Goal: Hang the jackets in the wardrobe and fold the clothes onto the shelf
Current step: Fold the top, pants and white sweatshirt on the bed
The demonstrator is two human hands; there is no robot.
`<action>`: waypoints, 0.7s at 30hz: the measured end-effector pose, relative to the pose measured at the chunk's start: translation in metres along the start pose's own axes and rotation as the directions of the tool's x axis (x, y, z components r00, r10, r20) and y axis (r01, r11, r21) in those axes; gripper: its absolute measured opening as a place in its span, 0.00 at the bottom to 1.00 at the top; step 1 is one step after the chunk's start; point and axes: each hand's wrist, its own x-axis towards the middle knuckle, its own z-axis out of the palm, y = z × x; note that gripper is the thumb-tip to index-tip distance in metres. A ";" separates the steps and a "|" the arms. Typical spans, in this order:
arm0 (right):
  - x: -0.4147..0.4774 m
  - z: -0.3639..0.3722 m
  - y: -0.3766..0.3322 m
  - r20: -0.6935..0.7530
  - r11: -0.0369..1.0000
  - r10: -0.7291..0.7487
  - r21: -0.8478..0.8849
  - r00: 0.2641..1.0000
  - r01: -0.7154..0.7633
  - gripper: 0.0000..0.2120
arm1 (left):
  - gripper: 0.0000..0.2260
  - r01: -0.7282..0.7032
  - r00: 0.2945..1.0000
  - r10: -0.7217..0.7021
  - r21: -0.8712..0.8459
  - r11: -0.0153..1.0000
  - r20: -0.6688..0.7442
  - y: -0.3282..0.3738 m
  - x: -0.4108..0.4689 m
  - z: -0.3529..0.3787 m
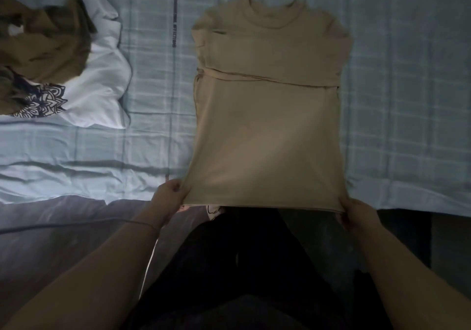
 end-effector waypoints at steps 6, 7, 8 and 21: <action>-0.021 -0.004 -0.020 0.046 0.995 -0.073 0.065 0.996 0.070 0.15 | 0.13 0.059 0.998 -0.055 -0.119 0.991 0.034 0.018 -0.011 0.001; -0.026 -0.006 -0.029 0.046 0.993 -0.082 0.083 0.996 0.078 0.13 | 0.13 0.045 0.999 -0.041 -0.116 0.992 0.036 0.026 -0.012 -0.002; -0.030 -0.009 -0.039 0.053 0.991 -0.090 0.104 0.995 0.084 0.11 | 0.13 0.030 0.999 -0.027 -0.120 0.992 0.030 0.034 -0.013 -0.007; -0.034 -0.008 -0.219 0.122 0.926 -0.210 0.343 0.970 0.157 0.07 | 0.05 0.054 0.991 0.051 -0.715 0.697 0.124 0.207 0.012 -0.064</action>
